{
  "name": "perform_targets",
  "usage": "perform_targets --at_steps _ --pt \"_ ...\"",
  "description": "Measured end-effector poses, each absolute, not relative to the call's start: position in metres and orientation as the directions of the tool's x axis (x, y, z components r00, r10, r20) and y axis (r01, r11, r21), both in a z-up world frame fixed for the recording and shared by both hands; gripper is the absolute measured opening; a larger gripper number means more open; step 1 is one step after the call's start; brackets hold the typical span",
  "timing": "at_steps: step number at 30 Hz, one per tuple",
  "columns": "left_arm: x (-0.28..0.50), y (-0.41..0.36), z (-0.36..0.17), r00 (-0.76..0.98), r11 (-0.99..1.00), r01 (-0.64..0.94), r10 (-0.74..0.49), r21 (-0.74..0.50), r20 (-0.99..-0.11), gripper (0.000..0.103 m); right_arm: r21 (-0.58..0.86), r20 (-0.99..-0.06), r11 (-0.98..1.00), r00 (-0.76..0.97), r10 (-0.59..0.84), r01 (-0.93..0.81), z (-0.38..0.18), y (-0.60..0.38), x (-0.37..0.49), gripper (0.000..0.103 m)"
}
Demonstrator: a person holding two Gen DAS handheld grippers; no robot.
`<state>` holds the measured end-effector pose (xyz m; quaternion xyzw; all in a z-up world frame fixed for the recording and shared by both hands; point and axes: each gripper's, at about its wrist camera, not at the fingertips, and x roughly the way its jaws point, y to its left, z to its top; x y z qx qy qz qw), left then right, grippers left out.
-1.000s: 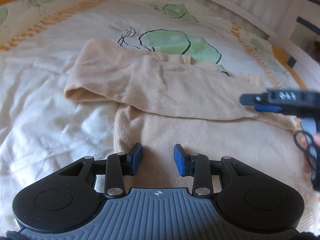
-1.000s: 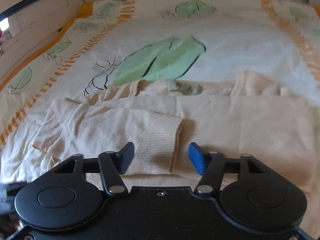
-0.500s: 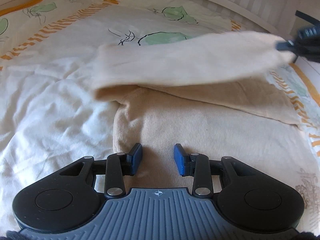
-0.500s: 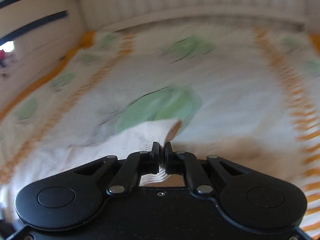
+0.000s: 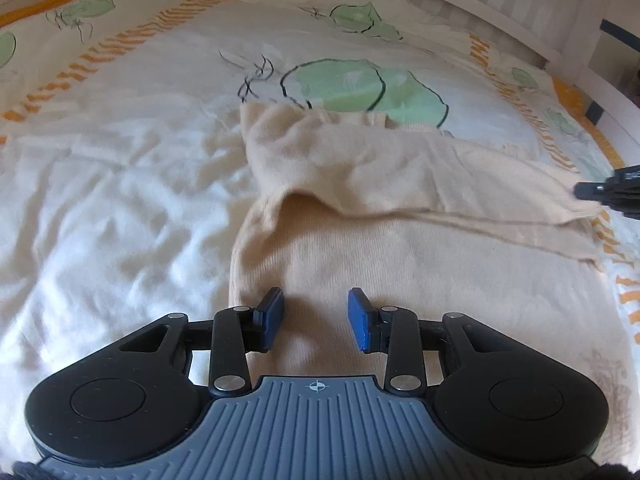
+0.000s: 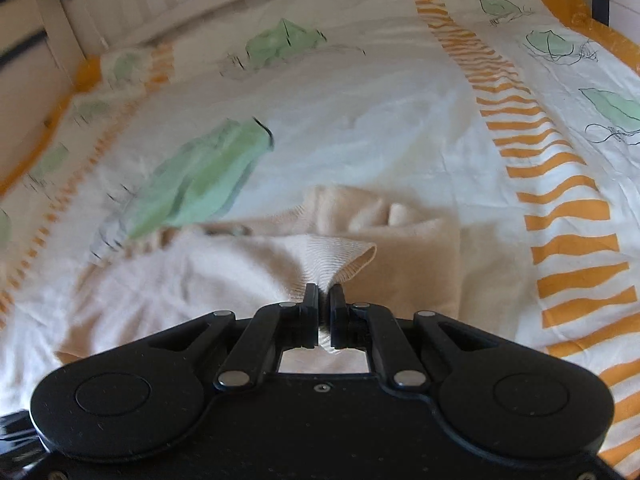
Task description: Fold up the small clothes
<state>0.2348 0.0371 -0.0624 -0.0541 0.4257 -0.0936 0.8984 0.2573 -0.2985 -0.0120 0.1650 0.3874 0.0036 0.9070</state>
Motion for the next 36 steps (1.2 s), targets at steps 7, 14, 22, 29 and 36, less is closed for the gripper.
perform_targets --at_steps 7,14,22,29,36 --pt "0.271 0.033 -0.054 0.646 0.989 0.128 -0.14 -0.075 -0.751 0.035 0.351 -0.658 0.931 0.733 0.172 0.096 0.007 -0.296 0.264 0.011" --pt "0.29 0.078 -0.069 0.619 0.988 -0.028 -0.1 -0.149 -0.779 0.037 0.405 -0.619 0.912 0.754 0.219 0.068 0.028 -0.299 0.255 0.011" --pt "0.286 0.089 -0.072 0.623 0.978 -0.047 -0.13 -0.202 -0.771 0.037 0.351 -0.719 0.921 0.679 0.149 0.17 -0.018 -0.314 0.252 0.012" --pt "0.284 0.088 -0.072 0.628 0.982 -0.039 -0.122 -0.187 -0.768 0.037 0.317 -0.778 0.918 0.618 0.109 0.237 -0.072 -0.326 0.248 0.013" --pt "0.283 0.09 -0.072 0.632 0.98 -0.056 -0.114 -0.192 -0.767 0.037 0.241 -0.766 0.955 0.638 0.077 0.174 -0.066 -0.309 0.246 0.028"
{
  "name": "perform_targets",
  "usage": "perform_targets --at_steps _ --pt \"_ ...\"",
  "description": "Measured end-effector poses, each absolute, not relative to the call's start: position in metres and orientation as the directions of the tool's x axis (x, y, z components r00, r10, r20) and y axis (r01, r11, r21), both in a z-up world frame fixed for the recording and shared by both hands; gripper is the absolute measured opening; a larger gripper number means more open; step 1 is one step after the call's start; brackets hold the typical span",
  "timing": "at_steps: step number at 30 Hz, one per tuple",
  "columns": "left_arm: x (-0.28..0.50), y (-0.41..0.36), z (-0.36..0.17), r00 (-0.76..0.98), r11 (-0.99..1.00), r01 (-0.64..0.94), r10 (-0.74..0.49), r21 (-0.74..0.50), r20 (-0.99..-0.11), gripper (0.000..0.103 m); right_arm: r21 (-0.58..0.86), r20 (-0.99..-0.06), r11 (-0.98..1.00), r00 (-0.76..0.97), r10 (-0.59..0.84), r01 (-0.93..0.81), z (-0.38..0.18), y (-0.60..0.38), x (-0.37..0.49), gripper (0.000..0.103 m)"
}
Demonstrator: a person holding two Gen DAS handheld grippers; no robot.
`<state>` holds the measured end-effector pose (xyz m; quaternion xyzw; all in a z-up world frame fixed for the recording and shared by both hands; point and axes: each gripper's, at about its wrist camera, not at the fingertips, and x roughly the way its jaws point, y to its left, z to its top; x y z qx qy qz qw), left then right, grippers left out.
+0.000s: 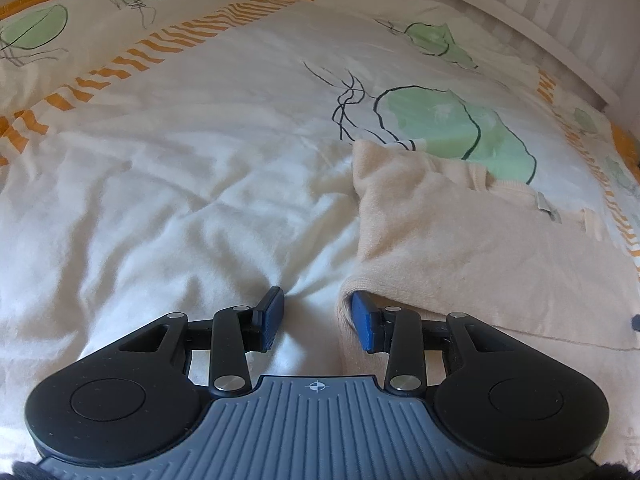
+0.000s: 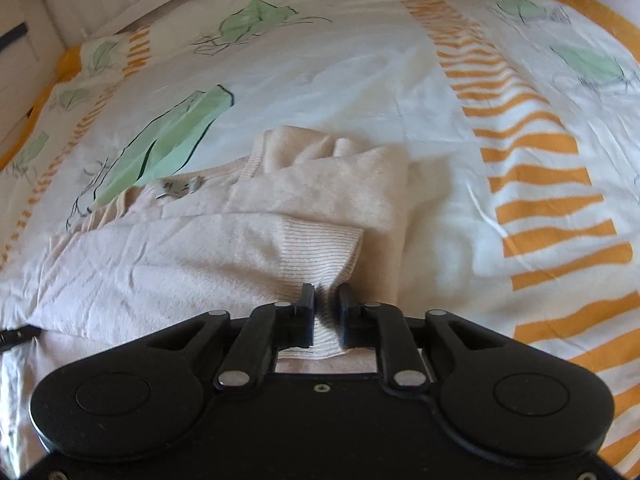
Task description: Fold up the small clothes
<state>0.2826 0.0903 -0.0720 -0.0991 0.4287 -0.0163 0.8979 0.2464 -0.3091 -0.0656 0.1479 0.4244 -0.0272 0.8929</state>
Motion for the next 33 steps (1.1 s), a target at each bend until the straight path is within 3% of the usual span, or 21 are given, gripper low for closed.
perform_targets --at_steps 3,5,6,7,11,16,17,21,26,29,33 --pt "0.278 0.096 -0.072 0.639 0.971 -0.102 -0.103 -0.217 -0.762 0.037 0.243 -0.744 0.957 0.664 0.077 0.161 -0.062 -0.307 0.238 0.047" --pt "0.275 0.099 -0.071 0.643 0.971 -0.131 -0.07 -0.199 -0.763 0.037 0.227 -0.728 0.961 0.683 0.06 0.157 -0.059 -0.305 0.232 0.051" --pt "0.273 0.1 -0.071 0.639 0.976 -0.162 -0.01 -0.147 -0.769 0.029 0.206 -0.721 0.966 0.692 0.041 0.158 -0.057 -0.303 0.229 0.052" --pt "0.271 0.102 -0.072 0.637 0.978 -0.183 0.037 -0.104 -0.77 0.027 0.184 -0.713 0.969 0.701 0.017 0.164 -0.054 -0.303 0.226 0.053" --pt "0.259 0.116 -0.06 0.634 0.973 -0.202 0.045 -0.109 -0.772 0.028 0.164 -0.66 0.974 0.751 -0.011 0.158 -0.045 -0.299 0.216 0.062" --pt "0.274 0.106 -0.035 0.665 0.978 -0.153 -0.003 -0.14 -0.747 0.032 0.157 -0.617 0.982 0.787 0.012 0.108 -0.045 -0.279 0.212 0.065" --pt "0.28 0.1 -0.031 0.674 0.981 -0.135 -0.013 -0.14 -0.739 0.033 0.162 -0.62 0.982 0.785 0.025 0.097 -0.047 -0.274 0.212 0.069" --pt "0.308 0.067 -0.023 0.692 0.992 -0.041 -0.058 -0.119 -0.719 0.038 0.173 -0.637 0.983 0.769 0.061 0.066 -0.059 -0.262 0.211 0.07" --pt "0.323 0.057 -0.061 0.599 0.996 -0.039 -0.041 -0.08 -0.8 0.04 0.178 -0.651 0.983 0.755 0.079 0.051 -0.075 -0.256 0.203 0.07" --pt "0.309 0.073 -0.073 0.633 0.99 -0.043 -0.077 -0.134 -0.77 0.041 0.177 -0.649 0.983 0.757 0.08 0.048 -0.083 -0.256 0.196 0.072" --pt "0.295 0.065 -0.074 0.643 0.999 -0.003 -0.031 -0.044 -0.765 0.043 0.143 -0.62 0.989 0.782 0.062 0.035 -0.095 -0.251 0.187 0.082"
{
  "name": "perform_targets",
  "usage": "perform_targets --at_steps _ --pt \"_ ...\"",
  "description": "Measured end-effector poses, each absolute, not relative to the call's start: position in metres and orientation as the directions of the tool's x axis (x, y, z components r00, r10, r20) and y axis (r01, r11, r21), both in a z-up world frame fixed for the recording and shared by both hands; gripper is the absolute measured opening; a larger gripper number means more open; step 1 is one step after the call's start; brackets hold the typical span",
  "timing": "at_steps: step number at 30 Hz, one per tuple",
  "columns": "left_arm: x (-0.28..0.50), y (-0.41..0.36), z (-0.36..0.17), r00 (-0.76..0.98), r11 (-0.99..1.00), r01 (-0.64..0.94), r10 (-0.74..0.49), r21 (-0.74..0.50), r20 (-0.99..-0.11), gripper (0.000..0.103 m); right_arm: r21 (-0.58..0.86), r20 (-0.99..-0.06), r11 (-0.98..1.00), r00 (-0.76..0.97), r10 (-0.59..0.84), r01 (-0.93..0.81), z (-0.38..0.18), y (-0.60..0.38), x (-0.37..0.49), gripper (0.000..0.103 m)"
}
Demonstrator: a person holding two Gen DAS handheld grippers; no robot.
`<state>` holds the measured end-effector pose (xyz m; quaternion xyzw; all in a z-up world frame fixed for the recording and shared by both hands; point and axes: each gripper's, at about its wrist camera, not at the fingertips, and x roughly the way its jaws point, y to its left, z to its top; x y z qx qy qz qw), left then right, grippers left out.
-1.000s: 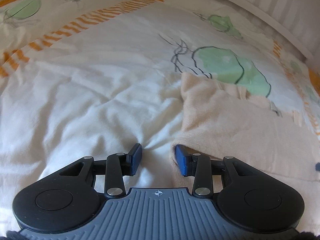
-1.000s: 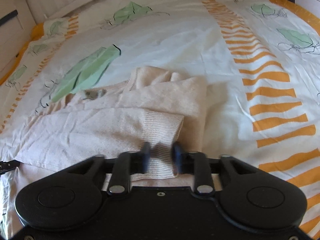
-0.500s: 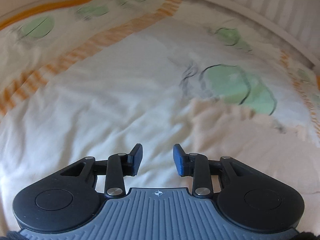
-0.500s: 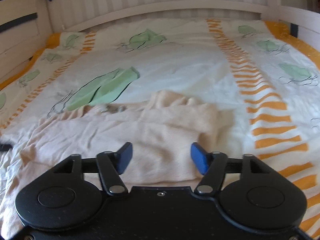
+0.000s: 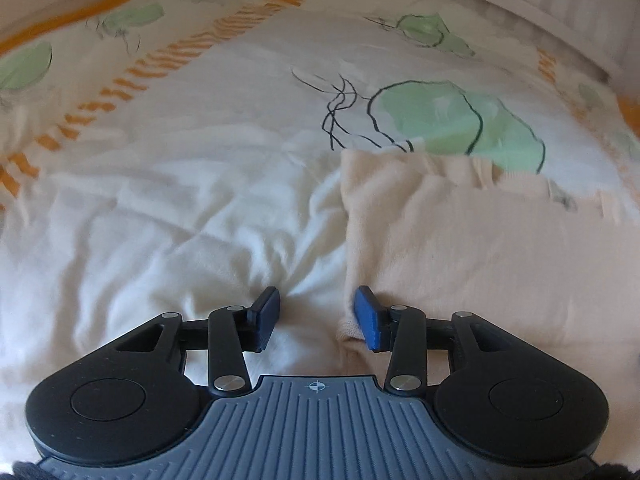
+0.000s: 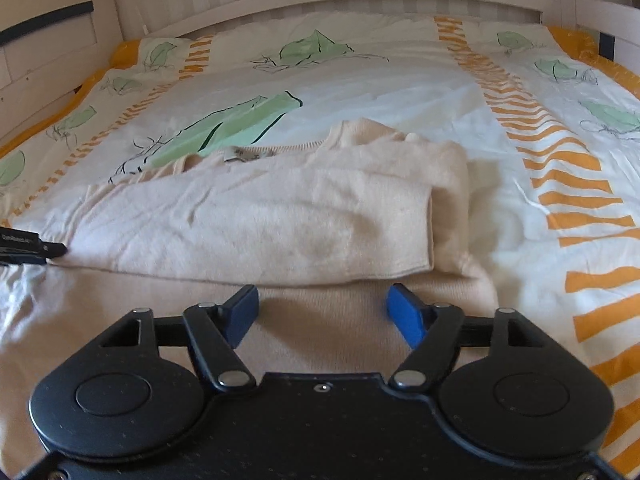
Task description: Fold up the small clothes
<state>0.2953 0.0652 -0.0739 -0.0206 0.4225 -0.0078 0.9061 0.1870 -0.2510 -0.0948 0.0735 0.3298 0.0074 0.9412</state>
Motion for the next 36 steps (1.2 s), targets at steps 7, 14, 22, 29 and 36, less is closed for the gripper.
perform_targets --at_steps 7,14,22,29,36 --pt "0.305 0.063 -0.049 0.641 0.996 0.026 -0.079 -0.081 -0.763 0.042 0.041 -0.61 0.999 0.792 0.02 0.006 -0.104 -0.233 0.185 0.101" --pt "0.355 0.075 -0.036 0.63 0.977 -0.003 -0.165 -0.214 -0.759 0.045 0.057 -0.602 0.998 0.798 0.03 0.005 -0.105 -0.236 0.185 0.102" --pt "0.393 0.076 -0.066 0.553 0.976 -0.025 -0.166 -0.216 -0.816 0.043 0.061 -0.599 0.998 0.8 0.033 0.004 -0.105 -0.236 0.184 0.102" --pt "0.393 0.053 -0.065 0.563 0.989 0.09 -0.145 -0.114 -0.813 0.008 0.061 -0.599 0.998 0.8 0.034 0.003 -0.105 -0.237 0.185 0.102" --pt "0.367 0.048 -0.069 0.657 0.997 0.055 0.006 0.056 -0.754 0.007 0.062 -0.599 0.998 0.8 0.035 0.002 -0.106 -0.238 0.185 0.102"
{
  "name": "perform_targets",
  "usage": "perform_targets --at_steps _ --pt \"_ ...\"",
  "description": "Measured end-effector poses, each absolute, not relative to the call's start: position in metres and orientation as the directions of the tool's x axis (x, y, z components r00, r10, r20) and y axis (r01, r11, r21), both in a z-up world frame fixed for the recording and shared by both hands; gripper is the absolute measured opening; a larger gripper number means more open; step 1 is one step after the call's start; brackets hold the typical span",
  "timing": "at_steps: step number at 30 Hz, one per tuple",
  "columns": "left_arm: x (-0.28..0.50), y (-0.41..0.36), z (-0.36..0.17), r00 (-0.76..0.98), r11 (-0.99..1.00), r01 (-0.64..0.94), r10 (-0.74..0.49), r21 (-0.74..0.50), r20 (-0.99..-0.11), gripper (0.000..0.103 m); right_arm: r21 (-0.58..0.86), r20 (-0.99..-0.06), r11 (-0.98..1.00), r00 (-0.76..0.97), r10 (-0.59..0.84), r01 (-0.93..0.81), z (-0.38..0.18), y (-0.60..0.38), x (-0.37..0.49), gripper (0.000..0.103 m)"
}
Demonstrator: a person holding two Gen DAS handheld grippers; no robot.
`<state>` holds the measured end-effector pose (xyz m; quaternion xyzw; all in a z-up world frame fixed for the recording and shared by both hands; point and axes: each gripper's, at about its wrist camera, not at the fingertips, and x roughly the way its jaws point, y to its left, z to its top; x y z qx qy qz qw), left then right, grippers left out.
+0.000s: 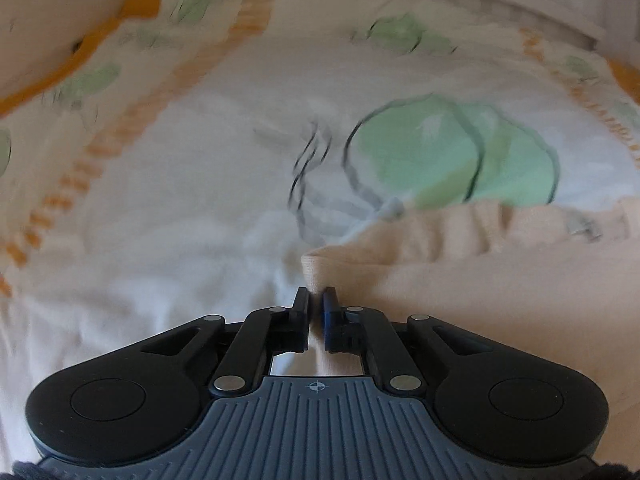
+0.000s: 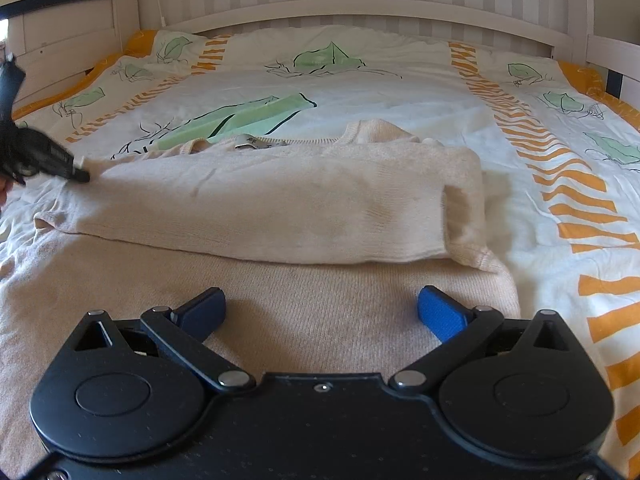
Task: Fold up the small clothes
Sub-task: 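Pinch the folded sweater edge with the left gripper and release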
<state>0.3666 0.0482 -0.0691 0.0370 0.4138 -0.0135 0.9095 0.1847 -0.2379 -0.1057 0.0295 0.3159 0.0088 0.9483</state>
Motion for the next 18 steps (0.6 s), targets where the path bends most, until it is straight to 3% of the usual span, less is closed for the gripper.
perform_targets --at_steps 3,8,9,11,15,18 --pt "0.37 0.055 -0.075 0.654 1.0 0.014 -0.008 0.001 -0.756 0.007 0.061 -0.599 0.998 0.8 0.035 0.002 -0.106 -0.238 0.185 0.102" --pt "0.371 0.043 -0.075 0.661 0.995 0.05 0.031 0.085 -0.749 0.011 0.064 -0.599 0.998 0.8 0.037 0.001 -0.106 -0.238 0.185 0.102" --pt "0.369 0.043 -0.072 0.664 0.995 0.048 0.035 0.089 -0.747 0.013 0.063 -0.599 0.998 0.8 0.037 0.001 -0.106 -0.238 0.185 0.102" --pt "0.361 0.045 -0.065 0.677 0.996 0.033 0.042 0.087 -0.735 0.029 0.063 -0.599 0.998 0.8 0.037 0.001 -0.106 -0.239 0.185 0.102" --pt "0.337 0.045 -0.05 0.72 0.997 0.019 0.039 0.075 -0.693 0.032 0.064 -0.599 0.998 0.8 0.038 0.0 -0.106 -0.239 0.185 0.102" --pt "0.317 0.044 -0.048 0.726 0.998 0.05 -0.003 0.048 -0.688 0.039 0.064 -0.599 0.998 0.8 0.038 0.0 -0.106 -0.239 0.185 0.102"
